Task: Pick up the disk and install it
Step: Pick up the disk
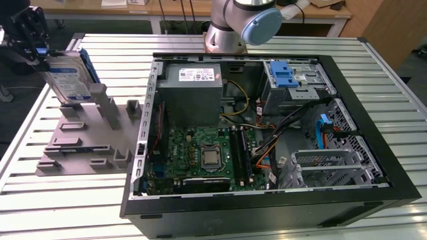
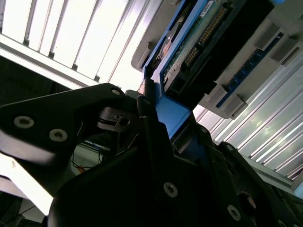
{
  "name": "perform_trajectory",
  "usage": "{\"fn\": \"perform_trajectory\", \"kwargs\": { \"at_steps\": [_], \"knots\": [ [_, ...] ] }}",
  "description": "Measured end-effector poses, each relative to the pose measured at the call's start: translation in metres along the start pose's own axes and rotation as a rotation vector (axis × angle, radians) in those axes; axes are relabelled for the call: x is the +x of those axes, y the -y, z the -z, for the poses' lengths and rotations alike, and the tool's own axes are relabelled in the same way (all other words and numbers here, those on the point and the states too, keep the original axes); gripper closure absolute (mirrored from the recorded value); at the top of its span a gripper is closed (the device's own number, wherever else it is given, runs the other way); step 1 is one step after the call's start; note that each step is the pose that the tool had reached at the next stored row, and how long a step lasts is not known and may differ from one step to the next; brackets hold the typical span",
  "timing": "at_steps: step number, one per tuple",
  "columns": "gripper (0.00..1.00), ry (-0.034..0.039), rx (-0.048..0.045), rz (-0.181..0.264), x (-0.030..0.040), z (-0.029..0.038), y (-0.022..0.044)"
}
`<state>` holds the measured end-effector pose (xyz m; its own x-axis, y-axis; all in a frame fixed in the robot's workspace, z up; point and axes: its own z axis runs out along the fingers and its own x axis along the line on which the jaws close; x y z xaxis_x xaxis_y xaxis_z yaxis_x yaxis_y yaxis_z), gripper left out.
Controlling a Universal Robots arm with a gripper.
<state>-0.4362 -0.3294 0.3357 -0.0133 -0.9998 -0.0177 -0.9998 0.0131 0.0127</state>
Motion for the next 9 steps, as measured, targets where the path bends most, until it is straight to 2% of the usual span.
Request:
{"fn": "perform_trajectory", "kwargs": {
  "at_steps": [9],
  "knots": [
    [0.64,0.0,0.0,0.0,-0.0001,0.0039,-0.0001]
  ]
}}
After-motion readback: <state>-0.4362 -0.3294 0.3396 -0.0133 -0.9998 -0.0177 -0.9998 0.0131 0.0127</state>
